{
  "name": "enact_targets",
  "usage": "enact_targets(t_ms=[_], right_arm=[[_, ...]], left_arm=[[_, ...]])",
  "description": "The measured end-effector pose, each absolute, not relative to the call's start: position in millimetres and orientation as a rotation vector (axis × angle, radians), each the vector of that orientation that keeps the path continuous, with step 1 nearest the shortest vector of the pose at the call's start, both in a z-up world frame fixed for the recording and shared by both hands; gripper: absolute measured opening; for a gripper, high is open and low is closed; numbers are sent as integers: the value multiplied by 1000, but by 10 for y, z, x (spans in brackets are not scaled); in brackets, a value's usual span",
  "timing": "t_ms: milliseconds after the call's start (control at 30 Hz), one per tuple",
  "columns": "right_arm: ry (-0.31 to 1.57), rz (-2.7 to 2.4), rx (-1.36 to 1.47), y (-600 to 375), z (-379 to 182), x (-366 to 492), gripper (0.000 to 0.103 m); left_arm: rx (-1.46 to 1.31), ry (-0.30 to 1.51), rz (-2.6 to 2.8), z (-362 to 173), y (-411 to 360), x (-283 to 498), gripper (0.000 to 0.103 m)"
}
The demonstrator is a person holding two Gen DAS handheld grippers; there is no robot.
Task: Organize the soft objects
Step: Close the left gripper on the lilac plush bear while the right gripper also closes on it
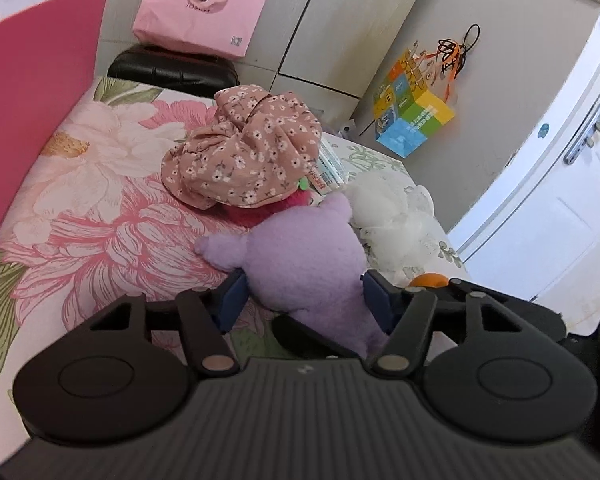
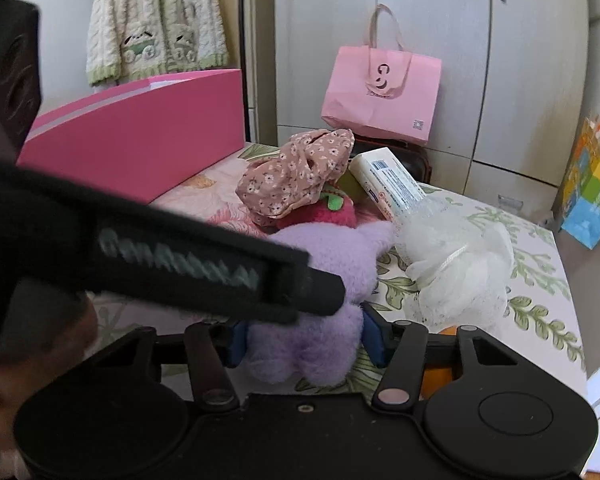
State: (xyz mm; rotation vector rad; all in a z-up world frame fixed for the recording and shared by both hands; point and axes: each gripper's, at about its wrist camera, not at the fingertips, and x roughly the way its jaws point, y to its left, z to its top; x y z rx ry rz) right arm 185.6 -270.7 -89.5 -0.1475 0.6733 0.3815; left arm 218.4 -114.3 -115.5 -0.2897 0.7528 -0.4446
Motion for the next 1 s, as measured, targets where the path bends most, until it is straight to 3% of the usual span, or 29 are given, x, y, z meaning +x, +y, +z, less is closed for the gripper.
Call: enact_targets(t_ms=[1000], right_arm=[[645, 405, -81, -2427, -678, 1263, 57]], left_arm=[[-240, 725, -429, -902, -809, 1539, 61]])
